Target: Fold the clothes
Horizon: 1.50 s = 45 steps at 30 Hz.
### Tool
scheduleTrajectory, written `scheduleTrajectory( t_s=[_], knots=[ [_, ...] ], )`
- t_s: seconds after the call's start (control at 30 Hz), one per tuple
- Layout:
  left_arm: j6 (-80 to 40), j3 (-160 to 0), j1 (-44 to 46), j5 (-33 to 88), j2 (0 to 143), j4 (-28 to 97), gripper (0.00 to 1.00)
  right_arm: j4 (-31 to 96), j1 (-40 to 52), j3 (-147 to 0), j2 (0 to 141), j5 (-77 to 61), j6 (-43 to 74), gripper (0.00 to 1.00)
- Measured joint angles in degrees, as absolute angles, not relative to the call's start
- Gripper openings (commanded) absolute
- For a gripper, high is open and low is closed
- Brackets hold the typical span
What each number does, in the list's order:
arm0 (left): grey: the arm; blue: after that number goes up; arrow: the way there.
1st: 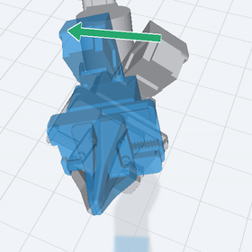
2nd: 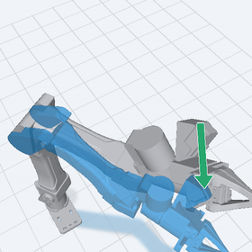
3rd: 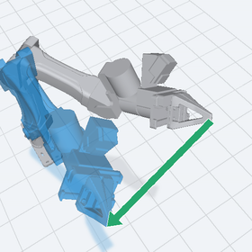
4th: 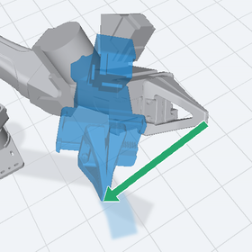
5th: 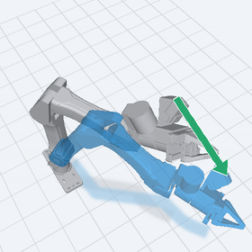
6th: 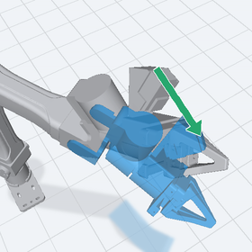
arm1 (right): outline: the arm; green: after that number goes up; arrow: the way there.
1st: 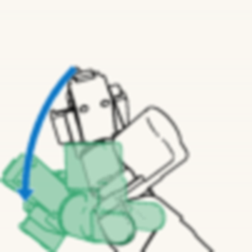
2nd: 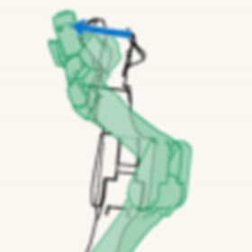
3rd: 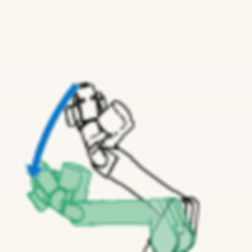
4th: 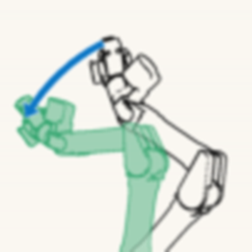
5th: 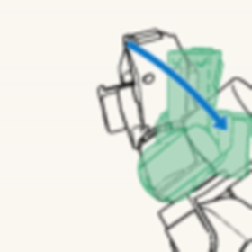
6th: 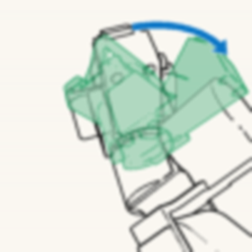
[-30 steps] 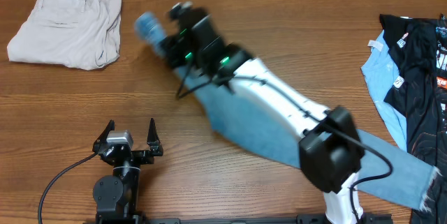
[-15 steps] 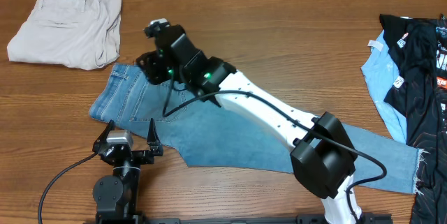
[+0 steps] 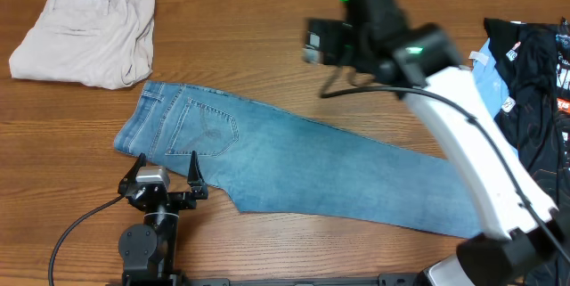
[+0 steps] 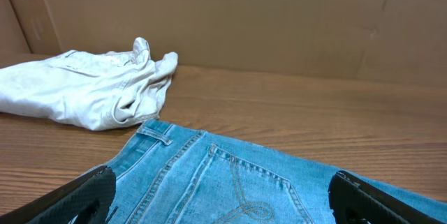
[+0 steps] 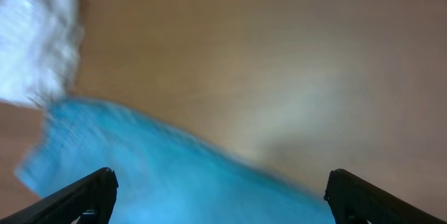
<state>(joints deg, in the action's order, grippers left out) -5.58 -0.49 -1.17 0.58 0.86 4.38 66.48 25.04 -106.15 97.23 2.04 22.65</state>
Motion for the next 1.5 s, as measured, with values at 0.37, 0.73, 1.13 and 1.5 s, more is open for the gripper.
scheduleTrajectory(
  t_s=[0.37,0.73,1.13,1.5],
  knots=[
    [-5.58,-0.49,-1.17,0.58,0.86,4.38,1.0,77.6,21.02,-102.8,97.03,1.54,27.46,1.0],
    [-5.58,-0.49,-1.17,0.58,0.86,4.38,1.0,67.42,20.97,-100.09,97.19,1.52,32.16,1.0],
    [-5.63,-0.47,-1.17,0.64,0.86,2.26,1.0,67.35,20.99,-99.98,97.19,1.54,32.77,1.0],
    [-4.64,-0.95,-1.17,11.14,0.97,-4.45,1.0,67.24,20.99,-99.94,97.19,1.52,32.82,1.0]
  ],
)
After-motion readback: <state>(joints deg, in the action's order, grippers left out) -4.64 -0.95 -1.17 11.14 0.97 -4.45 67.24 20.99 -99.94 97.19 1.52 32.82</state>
